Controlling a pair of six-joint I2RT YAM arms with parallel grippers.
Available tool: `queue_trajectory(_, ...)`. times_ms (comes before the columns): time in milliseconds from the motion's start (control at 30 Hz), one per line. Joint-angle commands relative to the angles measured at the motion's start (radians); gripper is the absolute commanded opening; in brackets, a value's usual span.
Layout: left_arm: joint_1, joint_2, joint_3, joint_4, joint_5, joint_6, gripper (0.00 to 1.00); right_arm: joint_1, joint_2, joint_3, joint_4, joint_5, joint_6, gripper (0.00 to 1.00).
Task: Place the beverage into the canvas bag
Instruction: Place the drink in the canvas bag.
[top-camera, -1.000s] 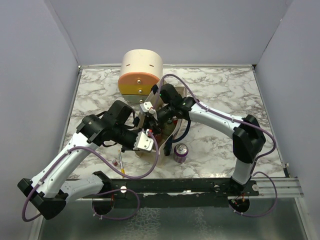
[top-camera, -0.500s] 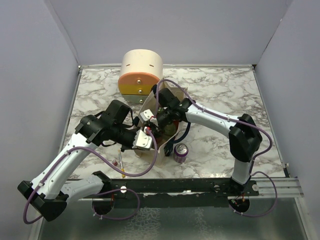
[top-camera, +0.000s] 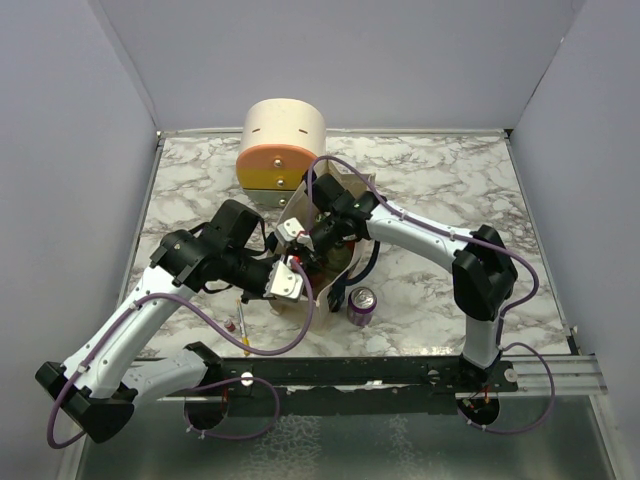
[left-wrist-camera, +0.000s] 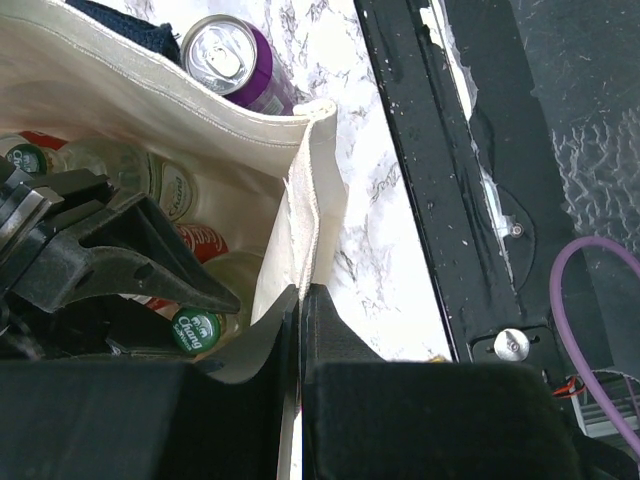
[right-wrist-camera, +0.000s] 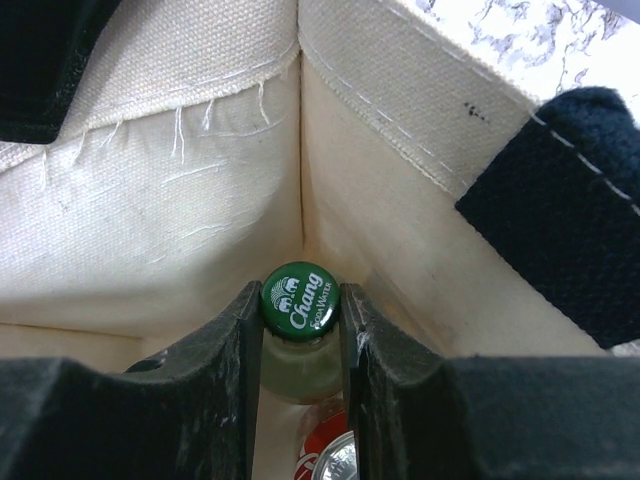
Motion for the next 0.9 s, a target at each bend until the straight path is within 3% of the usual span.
queue_trajectory(0, 0.009, -0.008, 0.0, -0.034, 0.021, 0.026, 0.0, 0.006, 0.016, 0.032, 0.006, 0.065, 0.007, 0.34)
queue_trajectory(67, 0.015, -0.014, -0.004, -0.035, 0.024, 0.029, 0.0, 0.006, 0.007, 0.05, 0.009, 0.076, 0.027, 0.38)
queue_trajectory(167, 0.023, -0.02, -0.008, -0.042, 0.029, 0.046, 0.0, 0.005, -0.012, 0.063, 0.031, 0.091, 0.048, 0.58)
queue_trajectory(400, 0.031, -0.021, 0.004, -0.066, 0.031, 0.087, 0.0, -0.01, -0.051, 0.099, 0.068, 0.111, 0.141, 0.71)
queue_trajectory(867, 0.077, -0.006, 0.034, -0.063, 0.062, 0.111, 0.0, -0.194, -0.205, 0.154, 0.199, 0.116, 0.397, 0.75)
